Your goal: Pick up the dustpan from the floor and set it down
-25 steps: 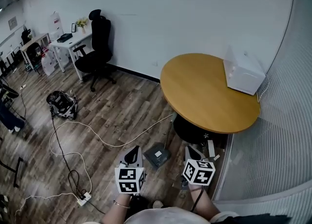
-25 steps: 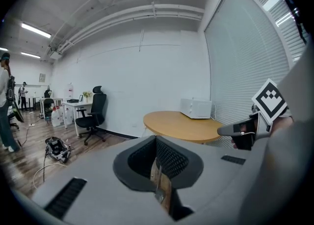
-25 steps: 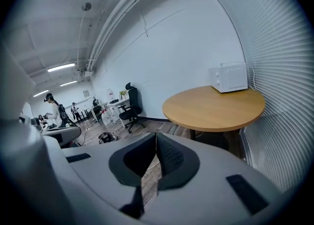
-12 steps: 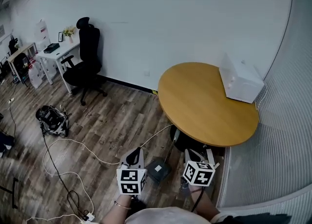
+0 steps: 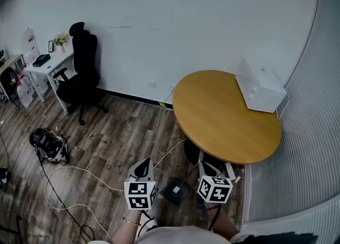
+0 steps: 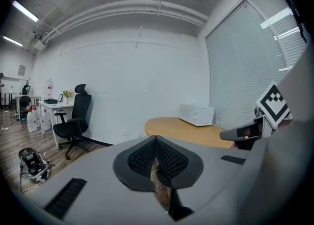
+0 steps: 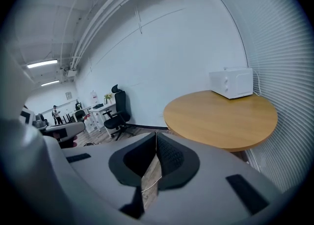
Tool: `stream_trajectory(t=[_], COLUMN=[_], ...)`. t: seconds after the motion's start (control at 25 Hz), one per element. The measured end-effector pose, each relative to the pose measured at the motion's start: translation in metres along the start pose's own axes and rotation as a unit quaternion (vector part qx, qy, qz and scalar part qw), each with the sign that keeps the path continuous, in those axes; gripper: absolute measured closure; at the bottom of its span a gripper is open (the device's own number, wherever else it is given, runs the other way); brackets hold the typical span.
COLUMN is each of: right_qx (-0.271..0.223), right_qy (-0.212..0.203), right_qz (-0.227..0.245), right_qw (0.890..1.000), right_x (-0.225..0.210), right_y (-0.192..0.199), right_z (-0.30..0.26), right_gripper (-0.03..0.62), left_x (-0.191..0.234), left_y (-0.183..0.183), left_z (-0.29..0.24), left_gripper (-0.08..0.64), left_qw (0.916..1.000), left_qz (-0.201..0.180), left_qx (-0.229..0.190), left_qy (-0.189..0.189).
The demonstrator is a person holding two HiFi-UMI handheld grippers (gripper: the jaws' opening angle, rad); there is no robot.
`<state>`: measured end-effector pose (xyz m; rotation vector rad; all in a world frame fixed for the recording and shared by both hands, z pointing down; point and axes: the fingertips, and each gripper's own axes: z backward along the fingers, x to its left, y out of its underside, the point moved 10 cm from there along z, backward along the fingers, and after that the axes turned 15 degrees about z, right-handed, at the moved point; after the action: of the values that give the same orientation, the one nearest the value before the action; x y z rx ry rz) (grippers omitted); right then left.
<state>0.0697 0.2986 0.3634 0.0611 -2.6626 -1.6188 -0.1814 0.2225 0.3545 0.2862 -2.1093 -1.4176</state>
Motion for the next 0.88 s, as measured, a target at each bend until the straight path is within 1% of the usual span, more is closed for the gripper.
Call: stream_trajectory(t=[0.12,0.24,0.4,0.56,0.88], right_qx=[0.01,0.021,0.024,0.028,0.058], right_qy=[0.013,0.03,0.041,0.042,0.051], right_qz=[-0.002,-0.008,-0.016,-0.018,-0.043], right_qw=[1.0,0.999,0.999,0.999,0.996], right_x=[0.004,-0.002,-0.01,-0.016,-0.039], right_y=[0.002,0.006,0.005,0.01,0.038], right_z=[-0.003,-0.003,-0.004,-0.004,0.002], right_gripper=[0.56,0.56,0.56,0.56,0.56], left_x=[0.013,0.015,0.01,-0.003,-0.012], left_y=[0.0,0.004,0.011,0.015,0.035], left_z=[-0.013,-0.022,-0.029,-0.034,-0.04], left_gripper=[0.543,0.543,0.543,0.543,0.543], left_qw=[0.9999,0.9995,0.9988,0.9984,0.9967], left_qz=[0.008,0.017,0.016,0.006,0.005], left_qx=[0.009,0.021,0.04,0.047,0.079], left_qy=[0.006,0.016,0.022,0.031,0.018])
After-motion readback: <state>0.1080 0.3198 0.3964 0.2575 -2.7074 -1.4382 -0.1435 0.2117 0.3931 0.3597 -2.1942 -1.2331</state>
